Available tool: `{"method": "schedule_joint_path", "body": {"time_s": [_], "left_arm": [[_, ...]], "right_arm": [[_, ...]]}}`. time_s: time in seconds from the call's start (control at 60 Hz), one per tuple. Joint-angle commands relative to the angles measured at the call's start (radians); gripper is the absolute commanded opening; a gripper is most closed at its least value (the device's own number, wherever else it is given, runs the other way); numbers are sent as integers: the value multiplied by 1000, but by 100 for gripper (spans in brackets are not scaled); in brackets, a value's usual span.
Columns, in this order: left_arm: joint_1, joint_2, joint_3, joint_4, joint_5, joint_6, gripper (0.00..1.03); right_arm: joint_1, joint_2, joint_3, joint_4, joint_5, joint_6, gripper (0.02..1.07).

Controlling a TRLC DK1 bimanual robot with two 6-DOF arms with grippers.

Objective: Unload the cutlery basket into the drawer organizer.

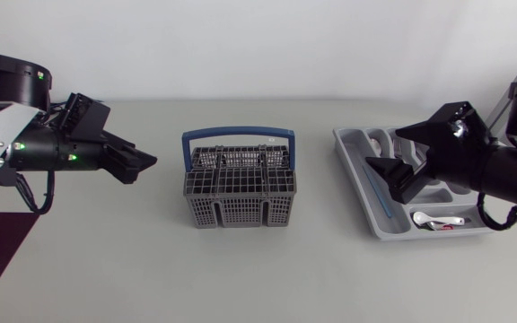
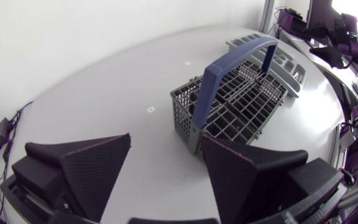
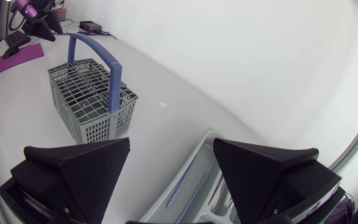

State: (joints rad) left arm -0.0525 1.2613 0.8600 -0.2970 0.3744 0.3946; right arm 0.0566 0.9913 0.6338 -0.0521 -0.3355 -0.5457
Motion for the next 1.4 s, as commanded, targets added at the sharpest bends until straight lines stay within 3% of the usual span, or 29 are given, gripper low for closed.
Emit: {"method": "schedule_joint_path", "body": {"time_s": [0.0, 0.283, 0.433, 1.383], "left_arm": [[6, -34, -38, 12, -17, -28, 100], [13, -192, -124, 58, -45, -37, 100], [16, -324, -185, 65, -72, -48, 100], [34, -831, -518, 172, -149, -204, 100]], "right_arm": [[-34, -36, -39, 9, 4, 38, 103], [-127, -125, -103, 58, 13, 128, 103], [-139, -217, -161, 90, 66, 144, 103], [-137, -733, -417, 11, 283, 260, 103]]}}
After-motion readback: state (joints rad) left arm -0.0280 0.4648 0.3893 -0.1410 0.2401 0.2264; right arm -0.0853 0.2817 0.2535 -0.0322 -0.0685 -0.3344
